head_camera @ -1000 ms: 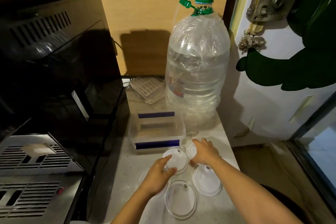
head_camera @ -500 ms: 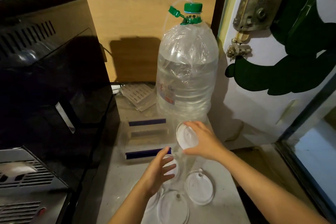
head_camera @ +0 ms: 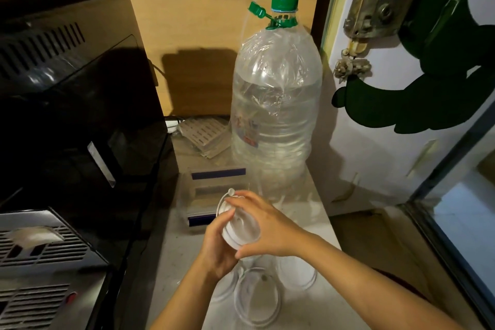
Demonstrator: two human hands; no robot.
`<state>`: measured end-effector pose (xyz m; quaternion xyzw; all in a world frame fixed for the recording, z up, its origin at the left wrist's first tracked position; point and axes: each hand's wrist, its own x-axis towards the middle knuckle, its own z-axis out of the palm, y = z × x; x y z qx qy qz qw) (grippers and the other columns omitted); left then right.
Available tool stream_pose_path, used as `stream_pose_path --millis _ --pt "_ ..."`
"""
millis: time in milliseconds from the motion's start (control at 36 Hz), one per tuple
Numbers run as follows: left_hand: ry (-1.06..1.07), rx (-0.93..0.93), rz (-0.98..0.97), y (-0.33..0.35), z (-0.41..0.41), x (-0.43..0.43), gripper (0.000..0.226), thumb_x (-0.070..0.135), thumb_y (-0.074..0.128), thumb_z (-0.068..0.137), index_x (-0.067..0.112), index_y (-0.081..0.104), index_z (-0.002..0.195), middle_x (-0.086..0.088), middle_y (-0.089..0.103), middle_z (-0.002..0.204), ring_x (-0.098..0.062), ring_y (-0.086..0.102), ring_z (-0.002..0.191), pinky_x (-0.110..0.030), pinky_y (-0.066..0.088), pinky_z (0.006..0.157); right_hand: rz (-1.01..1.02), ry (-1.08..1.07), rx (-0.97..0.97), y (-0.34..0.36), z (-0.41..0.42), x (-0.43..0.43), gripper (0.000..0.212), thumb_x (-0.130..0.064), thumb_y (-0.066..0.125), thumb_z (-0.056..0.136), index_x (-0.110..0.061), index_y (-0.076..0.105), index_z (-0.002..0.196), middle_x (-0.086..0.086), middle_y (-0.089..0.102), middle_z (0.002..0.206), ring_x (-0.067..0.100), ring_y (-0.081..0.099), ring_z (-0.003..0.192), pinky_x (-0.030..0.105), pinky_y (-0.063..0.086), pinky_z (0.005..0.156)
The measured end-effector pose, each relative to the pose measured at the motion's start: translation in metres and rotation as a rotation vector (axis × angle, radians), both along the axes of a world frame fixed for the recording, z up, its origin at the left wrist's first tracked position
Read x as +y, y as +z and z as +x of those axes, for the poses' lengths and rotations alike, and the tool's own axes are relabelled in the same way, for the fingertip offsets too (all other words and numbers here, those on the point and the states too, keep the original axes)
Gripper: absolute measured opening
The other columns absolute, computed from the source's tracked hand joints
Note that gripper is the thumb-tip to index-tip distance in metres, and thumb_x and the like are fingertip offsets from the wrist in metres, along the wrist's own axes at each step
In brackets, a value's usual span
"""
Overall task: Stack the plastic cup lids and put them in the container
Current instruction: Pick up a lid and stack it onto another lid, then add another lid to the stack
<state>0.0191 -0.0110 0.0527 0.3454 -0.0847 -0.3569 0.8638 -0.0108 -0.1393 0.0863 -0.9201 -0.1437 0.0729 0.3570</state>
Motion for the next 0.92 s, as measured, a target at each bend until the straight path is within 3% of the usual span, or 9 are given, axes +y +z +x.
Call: stream_pose_path --millis 111,222,472,722,917 --pt "0.018 -0.023 0.027 -0.002 -0.002 0.008 0.058 0.039 0.083 0.041 0.013 0.071 0.092 -0.012 0.073 0.088 -0.024 0.069 0.085 -0.034 0.058 0.069 0.039 0.005 0.032 0.0 0.001 -0.006 0.104 -0.03 0.081 0.068 -0.045 0.009 0.141 -0.018 0.005 0.152 0.002 0.014 0.133 0.029 0.028 0.107" --pt "0.017 0.026 0.067 -0.01 -0.002 0.016 0.07 0.04 0.084 0.037 0.018 0.066 0.102 -0.016 0.068 0.098 -0.037 0.062 0.094 -0.043 0.058 0.07 0.055 -0.084 0.044 0.001 0.0 -0.028 0.106 -0.031 0.082 0.067 -0.052 0.003 0.135 -0.015 -0.002 0.155 0.008 0.008 0.14 0.034 0.021 0.113" --pt "-0.013 0.148 0.132 -0.028 -0.007 0.025 0.082 0.038 0.086 0.032 0.017 0.06 0.107 -0.02 0.058 0.113 -0.039 0.062 0.093 -0.045 0.057 0.066 -0.147 -0.264 0.282 -0.064 -0.037 -0.077 0.108 -0.033 0.08 0.07 -0.037 0.002 0.145 -0.007 -0.009 0.156 0.016 0.001 0.144 0.034 0.021 0.113" --pt "-0.031 0.236 0.18 -0.034 -0.016 0.026 0.087 0.035 0.088 0.024 0.011 0.059 0.103 -0.02 0.057 0.106 -0.04 0.056 0.096 -0.042 0.058 0.059 -0.364 -0.288 0.342 -0.098 -0.057 -0.064 0.101 -0.037 0.077 0.071 -0.037 0.007 0.145 -0.001 -0.005 0.157 0.023 0.002 0.144 0.04 0.028 0.11" --pt "-0.05 0.202 0.186 -0.038 -0.019 0.028 0.063 0.038 0.087 0.023 0.013 0.075 0.08 -0.018 0.065 0.096 -0.038 0.06 0.089 -0.041 0.056 0.06 -0.421 -0.296 0.343 -0.104 -0.048 -0.052 0.09 -0.036 0.075 0.073 -0.033 0.018 0.143 0.003 0.01 0.155 0.025 0.014 0.14 0.04 0.036 0.105"
